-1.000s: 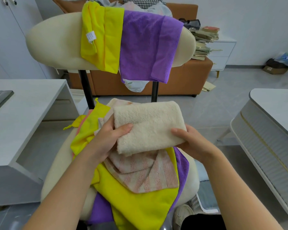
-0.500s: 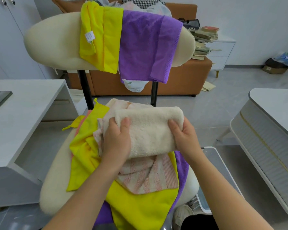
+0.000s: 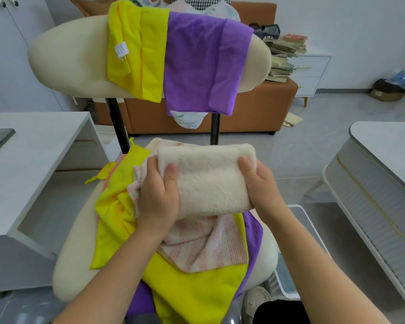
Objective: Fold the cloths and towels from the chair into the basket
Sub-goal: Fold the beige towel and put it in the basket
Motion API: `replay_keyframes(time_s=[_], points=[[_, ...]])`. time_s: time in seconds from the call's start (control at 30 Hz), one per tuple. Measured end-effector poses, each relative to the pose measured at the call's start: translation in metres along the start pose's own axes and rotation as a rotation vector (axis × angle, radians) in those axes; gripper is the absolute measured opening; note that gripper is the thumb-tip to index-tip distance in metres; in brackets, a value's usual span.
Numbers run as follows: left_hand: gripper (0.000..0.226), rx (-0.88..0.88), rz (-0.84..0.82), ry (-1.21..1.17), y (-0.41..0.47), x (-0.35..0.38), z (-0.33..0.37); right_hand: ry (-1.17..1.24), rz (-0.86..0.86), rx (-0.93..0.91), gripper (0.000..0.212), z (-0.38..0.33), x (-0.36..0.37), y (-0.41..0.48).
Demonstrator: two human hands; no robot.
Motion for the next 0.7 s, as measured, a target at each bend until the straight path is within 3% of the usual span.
replay_keyframes(time_s=[0.07,0.13,0.27,0.43,0.5,0.57,0.7], points=[[0.029,-0.314,-0.047,-0.025,0.002,0.01,-0.005,-0.253,0.101,-0.284,0.022,-0.011,-0.008,-0.005],[0.038,-0.449,-0.132,-0.101,0.003,0.021,-0.005,-0.371,0.137,-0.312,0.017,-0.011,-0.019,-0.005],[0.037,-0.488,-0.291,-0.166,0.002,0.062,0.003,-0.457,0.126,-0.107,0.024,0.003,-0.067,0.006],[0.047,-0.565,-0.534,-0.081,-0.004,0.155,0.012,-0.494,0.144,0.165,0.023,0.027,-0.15,0.012],[0.046,-0.604,-0.596,-0.045,-0.015,0.199,0.016,-0.558,0.168,0.28,0.032,0.05,-0.185,0.012],[0.049,-0.669,-0.674,0.048,-0.033,0.241,0.016,-0.595,0.174,0.39,0.04,0.084,-0.218,0.009],[0.064,-0.925,-0.743,0.171,-0.078,0.307,-0.012,-0.668,0.126,0.565,0.036,0.16,-0.26,-0.003]])
Point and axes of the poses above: each hand's wrist, its own y-axis towards the middle knuckle, its own x-axis out of the palm, z = x × y, the point moved 3 cm from there along y, towards the middle knuckle, and after that the axes turned 7 degrees about -z, right-handed, at the moved point
